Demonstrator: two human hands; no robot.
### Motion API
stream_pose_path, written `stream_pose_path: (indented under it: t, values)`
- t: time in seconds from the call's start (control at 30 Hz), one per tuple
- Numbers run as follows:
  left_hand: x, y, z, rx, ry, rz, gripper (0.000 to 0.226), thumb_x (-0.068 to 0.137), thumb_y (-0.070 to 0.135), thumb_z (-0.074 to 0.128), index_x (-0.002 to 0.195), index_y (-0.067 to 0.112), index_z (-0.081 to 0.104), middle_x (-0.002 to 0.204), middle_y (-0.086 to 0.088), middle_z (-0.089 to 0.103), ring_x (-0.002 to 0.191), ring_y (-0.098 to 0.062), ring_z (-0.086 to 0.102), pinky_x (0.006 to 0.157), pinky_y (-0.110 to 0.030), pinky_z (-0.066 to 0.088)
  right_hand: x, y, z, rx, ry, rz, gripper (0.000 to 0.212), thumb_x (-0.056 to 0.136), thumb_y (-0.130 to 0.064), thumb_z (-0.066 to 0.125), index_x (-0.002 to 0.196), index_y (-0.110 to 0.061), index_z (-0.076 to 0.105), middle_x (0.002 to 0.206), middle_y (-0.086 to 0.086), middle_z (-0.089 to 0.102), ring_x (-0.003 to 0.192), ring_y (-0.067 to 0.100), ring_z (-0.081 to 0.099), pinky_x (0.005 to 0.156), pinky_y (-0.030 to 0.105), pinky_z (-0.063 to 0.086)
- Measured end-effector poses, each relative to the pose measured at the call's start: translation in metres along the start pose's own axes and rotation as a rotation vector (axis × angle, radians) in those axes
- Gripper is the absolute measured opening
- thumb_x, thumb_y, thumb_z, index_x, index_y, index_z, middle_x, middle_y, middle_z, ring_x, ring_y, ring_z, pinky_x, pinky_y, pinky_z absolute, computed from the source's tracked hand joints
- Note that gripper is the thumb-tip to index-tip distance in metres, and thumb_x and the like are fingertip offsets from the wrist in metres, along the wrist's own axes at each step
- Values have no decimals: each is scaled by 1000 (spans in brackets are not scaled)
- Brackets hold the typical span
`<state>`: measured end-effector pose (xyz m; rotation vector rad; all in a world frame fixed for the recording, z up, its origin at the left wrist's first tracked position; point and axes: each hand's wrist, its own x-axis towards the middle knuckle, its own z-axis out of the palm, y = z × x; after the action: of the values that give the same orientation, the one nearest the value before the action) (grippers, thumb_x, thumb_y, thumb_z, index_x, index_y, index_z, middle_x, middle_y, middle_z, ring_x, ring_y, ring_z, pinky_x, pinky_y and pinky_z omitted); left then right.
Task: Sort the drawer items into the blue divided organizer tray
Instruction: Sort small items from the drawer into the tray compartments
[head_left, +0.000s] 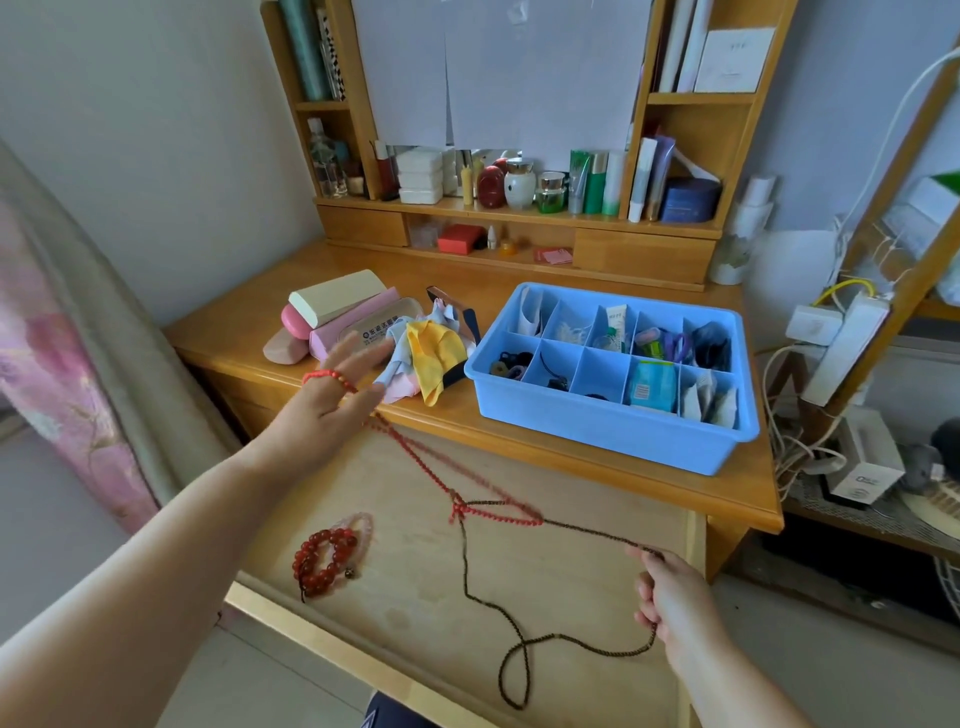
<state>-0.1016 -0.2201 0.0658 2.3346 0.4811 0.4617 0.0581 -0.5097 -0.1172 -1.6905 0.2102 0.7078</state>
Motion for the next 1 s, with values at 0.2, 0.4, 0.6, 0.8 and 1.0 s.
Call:
stream_pose_path:
  t: [0.2,0.4,0.6,0.8,1.0]
  values:
    - [-9,65,14,12,-353,229,45,91,59,25,131,51,43,150,18,33,139,7,20,119,-37,16,-3,11,14,-310,-134,-70,26,100,-12,42,103,-4,66,69,6,60,61,20,56,56,25,42]
    - [-1,104,37,230,-470,351,45,97,50,19,138,48,36,154,14,27,144,1,7,119,-47,2,-43,-19,41,-452,-305,-507,37,84,-9,60,106,-38,57,103,-8,61,97,6,60,79,13,46]
    - [16,115,52,175,-440,299,42,103,39,25,141,35,40,147,16,39,141,-1,19,120,-35,11,-73,-32,66,-425,-765,-384,27,73,-37,63,98,-28,69,109,-6,67,107,6,59,96,25,44]
    - [32,92,47,42,-392,95,41,101,42,28,136,34,47,138,13,49,127,0,40,99,-11,25,-78,-29,65,-66,-1118,-152,38,80,-21,60,112,-1,52,120,9,65,119,22,57,106,41,39]
    - [42,61,51,53,-369,-99,49,95,58,26,131,37,51,108,1,57,107,-20,57,102,-40,40,-85,-36,74,185,-1078,-86,14,80,-15,63,82,-7,51,67,9,56,73,27,56,95,50,41]
